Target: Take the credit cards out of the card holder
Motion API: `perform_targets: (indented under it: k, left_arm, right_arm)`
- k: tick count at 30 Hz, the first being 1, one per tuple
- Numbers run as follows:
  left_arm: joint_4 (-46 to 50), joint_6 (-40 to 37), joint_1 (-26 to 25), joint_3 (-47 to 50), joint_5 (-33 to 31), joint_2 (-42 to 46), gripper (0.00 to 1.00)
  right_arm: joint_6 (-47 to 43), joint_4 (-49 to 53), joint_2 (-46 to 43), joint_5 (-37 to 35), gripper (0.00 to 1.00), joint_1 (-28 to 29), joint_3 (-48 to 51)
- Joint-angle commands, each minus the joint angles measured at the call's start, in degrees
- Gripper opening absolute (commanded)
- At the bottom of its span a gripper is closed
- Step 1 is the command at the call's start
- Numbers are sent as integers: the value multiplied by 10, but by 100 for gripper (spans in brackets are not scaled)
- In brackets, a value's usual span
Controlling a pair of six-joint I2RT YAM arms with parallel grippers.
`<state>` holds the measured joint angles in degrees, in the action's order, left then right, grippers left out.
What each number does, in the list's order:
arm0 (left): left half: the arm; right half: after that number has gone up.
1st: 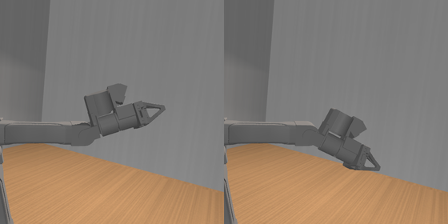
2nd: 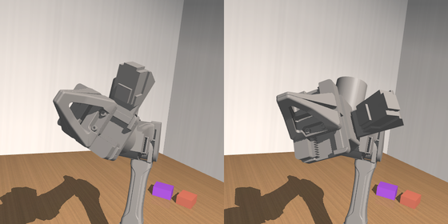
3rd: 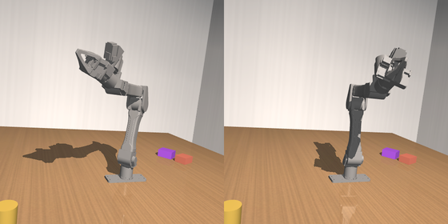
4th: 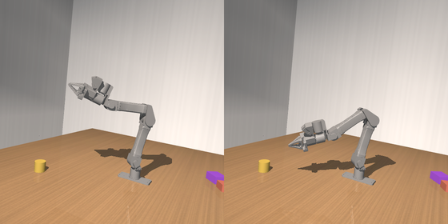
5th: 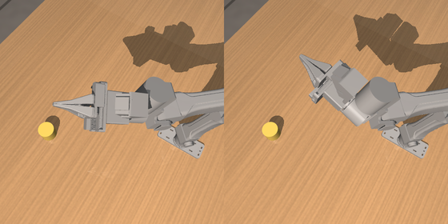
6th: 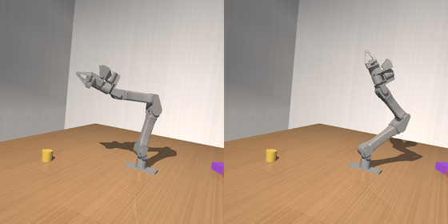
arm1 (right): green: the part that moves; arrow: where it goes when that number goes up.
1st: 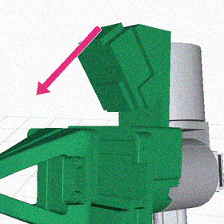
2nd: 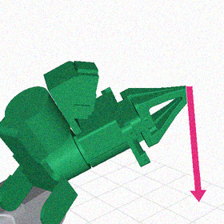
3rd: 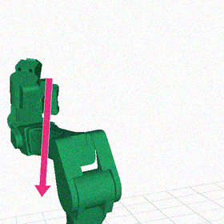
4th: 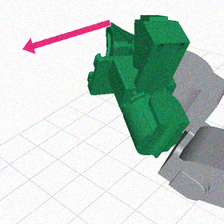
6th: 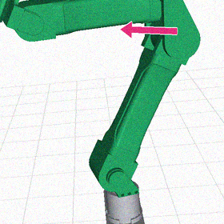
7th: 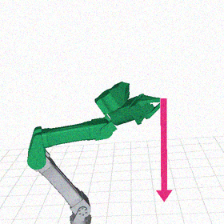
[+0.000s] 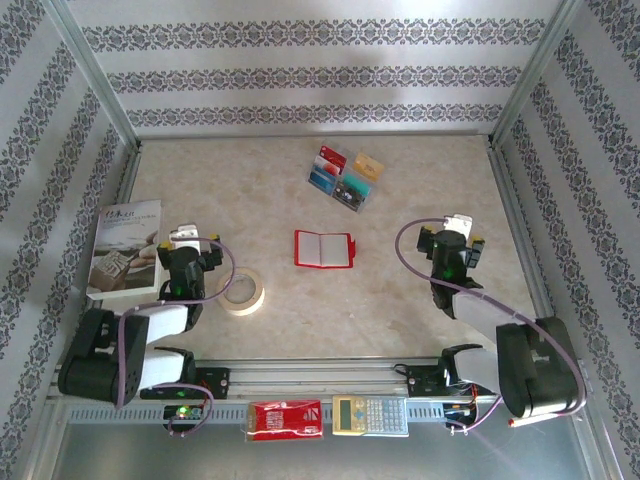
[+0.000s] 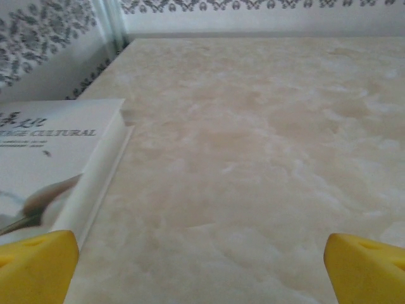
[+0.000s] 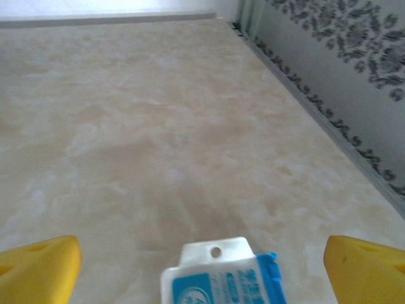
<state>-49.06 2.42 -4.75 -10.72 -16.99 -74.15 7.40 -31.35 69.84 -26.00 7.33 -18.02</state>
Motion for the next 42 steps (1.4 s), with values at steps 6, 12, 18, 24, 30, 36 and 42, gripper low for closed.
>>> perform_targets:
  k: [6, 12, 18, 24, 30, 36, 42]
  left_arm:
    - [-182, 5, 60, -18, 144, -110, 100]
    - [-190, -1, 62, -45, 160, -175, 100]
    - [-90, 0, 62, -93, 160, -169, 100]
    - [-72, -2, 56, -104, 140, -169, 100]
    - [-80, -10, 55, -100, 163, -171, 100]
    - [-39, -24, 60, -120, 224, -170, 100]
    - [-39, -24, 60, -121, 214, -171, 100]
  right_arm:
    - [-48, -144, 52, 125, 98, -28, -5]
    - [-57, -220, 121, 151, 98, -38, -4]
    - [-50, -241, 174, 166, 98, -47, -13]
    - [-39, -231, 172, 161, 98, -54, -13]
    - [-39, -231, 172, 161, 98, -54, -13]
    - [-42, -231, 173, 159, 98, -53, -30]
    - [-42, -230, 173, 158, 98, -53, -30]
